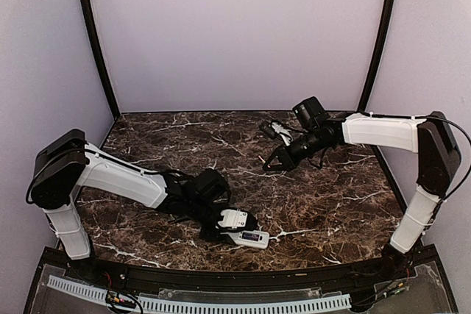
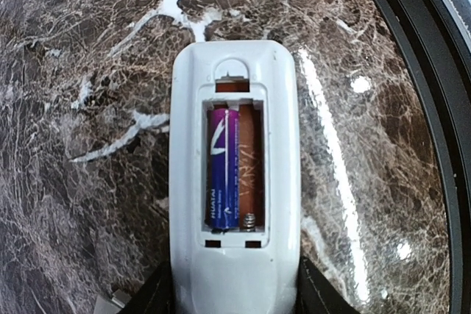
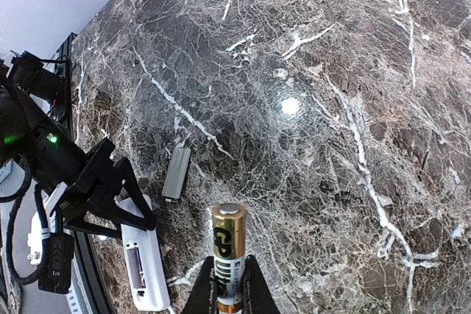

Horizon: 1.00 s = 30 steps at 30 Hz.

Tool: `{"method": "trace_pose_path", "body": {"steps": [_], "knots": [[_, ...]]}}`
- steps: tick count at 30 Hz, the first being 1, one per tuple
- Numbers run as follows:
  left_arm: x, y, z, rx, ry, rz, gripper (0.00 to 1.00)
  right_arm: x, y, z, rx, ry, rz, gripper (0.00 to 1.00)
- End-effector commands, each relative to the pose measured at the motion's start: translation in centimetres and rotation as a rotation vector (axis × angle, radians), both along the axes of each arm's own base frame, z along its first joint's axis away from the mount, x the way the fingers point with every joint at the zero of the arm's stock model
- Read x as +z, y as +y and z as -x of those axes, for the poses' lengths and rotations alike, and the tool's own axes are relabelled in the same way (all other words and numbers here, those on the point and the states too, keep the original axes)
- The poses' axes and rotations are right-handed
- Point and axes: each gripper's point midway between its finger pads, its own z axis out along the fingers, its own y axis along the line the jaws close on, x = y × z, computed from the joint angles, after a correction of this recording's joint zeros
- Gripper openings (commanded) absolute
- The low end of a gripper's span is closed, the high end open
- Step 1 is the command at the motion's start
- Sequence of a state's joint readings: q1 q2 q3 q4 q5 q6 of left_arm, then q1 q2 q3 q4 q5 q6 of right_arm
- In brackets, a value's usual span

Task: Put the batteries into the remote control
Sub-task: Move the remote control without the battery cover to the center of the board.

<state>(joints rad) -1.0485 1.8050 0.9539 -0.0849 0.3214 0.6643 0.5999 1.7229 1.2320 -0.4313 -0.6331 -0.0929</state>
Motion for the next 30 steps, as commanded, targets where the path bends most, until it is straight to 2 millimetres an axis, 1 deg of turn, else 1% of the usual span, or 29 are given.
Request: {"method": "trace_pose_path", "body": {"steps": [1,3,5,6,10,17,20,23,27,28,29,30], "knots": [[-0.7,0.6,1.3,0.012,-0.036,-0.046,0.16,2.0,-0.1,-0.2,0.001,-0.040,-0.027,0.00],[0.0,0.5,1.6,0.013,-0.060,-0.042,0.05,2.1,-0.2,-0.2,-0.001,-0.040,-0.028,0.00],[0.3,0.5,2.3,-0.003,-0.098,-0.052,0.01,2.1,-0.2,-0.2,-0.001,-0.038,-0.028,0.00],[0.3,0.7,2.7,-0.017,-0.107,-0.060,0.00,2.1,-0.1,-0.2,-0.001,-0.037,-0.029,0.00],[0.5,1.4,4.2,-0.052,-0.099,-0.092,0.00,2.0,-0.1,-0.2,0.001,-0.032,-0.031,0.00],[0.6,2.8,5.5,-0.094,-0.088,-0.157,0.00,1.9,-0.1,0.0,0.001,-0.023,-0.033,0.00],[0.5,3.4,6.5,-0.120,-0.050,-0.178,0.00,2.0,-0.1,0.0,0.002,-0.023,-0.035,0.00],[0.7,3.7,7.7,-0.142,-0.006,-0.177,0.00,1.9,-0.1,0.0,0.001,-0.019,-0.035,0.00],[0.9,4.2,7.8,-0.135,-0.026,-0.176,0.00,1.9,-0.1,0.1,0.003,-0.017,-0.040,0.00],[0.9,4.2,7.8,-0.118,-0.016,-0.177,0.00,1.8,0.0,0.1,0.005,-0.013,-0.042,0.00],[0.9,4.3,8.3,-0.105,0.023,-0.180,0.00,1.8,0.1,0.1,0.006,-0.009,-0.045,0.00],[1.2,4.1,9.2,-0.120,0.084,-0.166,0.00,1.8,0.2,0.1,0.009,-0.003,-0.047,0.00]]}}
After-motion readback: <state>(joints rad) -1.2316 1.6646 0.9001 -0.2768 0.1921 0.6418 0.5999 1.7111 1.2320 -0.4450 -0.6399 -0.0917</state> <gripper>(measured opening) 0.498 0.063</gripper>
